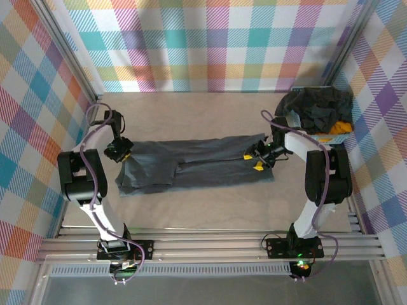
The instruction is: Fold and stack the t-shirts
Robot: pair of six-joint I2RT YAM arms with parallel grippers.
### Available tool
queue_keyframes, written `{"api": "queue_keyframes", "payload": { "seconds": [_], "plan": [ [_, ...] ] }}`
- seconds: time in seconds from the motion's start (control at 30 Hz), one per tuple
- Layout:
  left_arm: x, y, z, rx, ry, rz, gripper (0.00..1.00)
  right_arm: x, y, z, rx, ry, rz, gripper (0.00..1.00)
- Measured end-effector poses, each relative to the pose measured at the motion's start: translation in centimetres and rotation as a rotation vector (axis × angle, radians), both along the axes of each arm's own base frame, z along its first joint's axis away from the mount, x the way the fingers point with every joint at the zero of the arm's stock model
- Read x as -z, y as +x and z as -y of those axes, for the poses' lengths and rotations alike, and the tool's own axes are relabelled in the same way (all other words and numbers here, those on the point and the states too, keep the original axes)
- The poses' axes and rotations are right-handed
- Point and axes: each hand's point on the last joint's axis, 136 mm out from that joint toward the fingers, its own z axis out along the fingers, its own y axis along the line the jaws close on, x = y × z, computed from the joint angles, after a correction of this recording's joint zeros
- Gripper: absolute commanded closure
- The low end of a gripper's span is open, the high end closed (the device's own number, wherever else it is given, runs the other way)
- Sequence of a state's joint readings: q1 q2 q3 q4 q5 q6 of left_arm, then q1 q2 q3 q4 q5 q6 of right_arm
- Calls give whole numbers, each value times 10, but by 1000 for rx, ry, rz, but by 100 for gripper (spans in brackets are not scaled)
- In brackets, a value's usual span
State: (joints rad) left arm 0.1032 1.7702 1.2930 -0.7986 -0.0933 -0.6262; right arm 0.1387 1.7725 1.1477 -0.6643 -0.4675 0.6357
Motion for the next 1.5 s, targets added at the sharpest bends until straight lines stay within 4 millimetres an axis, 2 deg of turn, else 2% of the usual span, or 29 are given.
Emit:
{"api": "queue_keyframes", "payload": {
  "seconds": [0.07, 0.13, 0.17, 0.23, 0.37, 0.5, 0.67, 0.77, 0.87, 0.97, 1.07, 1.2, 1.37, 1.47, 1.5],
  "plan": [
    [-24, -12, 5, -17, 42, 65, 73, -4, 7, 4, -8, -30, 28, 47],
    [-46, -25, 19, -42, 36, 135, 74, -12, 18, 7, -16, -60, 73, 48],
    [-54, -33, 27, -65, 14, 171, 74, -17, 25, 9, -21, -78, 99, 50],
    [-54, -52, 44, -114, -44, 196, 77, -26, 42, 13, -31, -115, 147, 52],
    [-18, -87, 81, -198, -148, 107, 82, -25, 83, 21, -50, -202, 203, 59],
    [13, -101, 112, -263, -219, 11, 85, 1, 106, 28, -75, -276, 170, 65],
    [38, -114, 111, -412, -240, -25, 86, 37, 110, 36, -111, -340, 79, 68],
    [48, -112, 108, -454, -233, -43, 87, 38, 109, 39, -115, -359, 56, 69],
    [57, -104, 105, -483, -229, -89, 89, 42, 98, 44, -119, -383, 12, 67],
    [56, -79, 102, -466, -229, -86, 89, 43, 86, 51, -113, -414, -18, 67],
    [55, -41, 99, -412, -217, -77, 89, 44, 59, 58, -106, -455, -83, 67],
    [52, 40, 106, -293, -221, -14, 89, 46, 11, 64, -86, -494, -184, 65],
    [46, 153, 144, -136, -286, 131, 88, 47, -48, 53, -80, -520, -267, 63],
    [44, 205, 184, -47, -345, 230, 89, 48, -79, 31, -106, -518, -291, 63],
    [44, 216, 198, -23, -364, 252, 89, 48, -88, 24, -114, -513, -299, 63]
  ]
}}
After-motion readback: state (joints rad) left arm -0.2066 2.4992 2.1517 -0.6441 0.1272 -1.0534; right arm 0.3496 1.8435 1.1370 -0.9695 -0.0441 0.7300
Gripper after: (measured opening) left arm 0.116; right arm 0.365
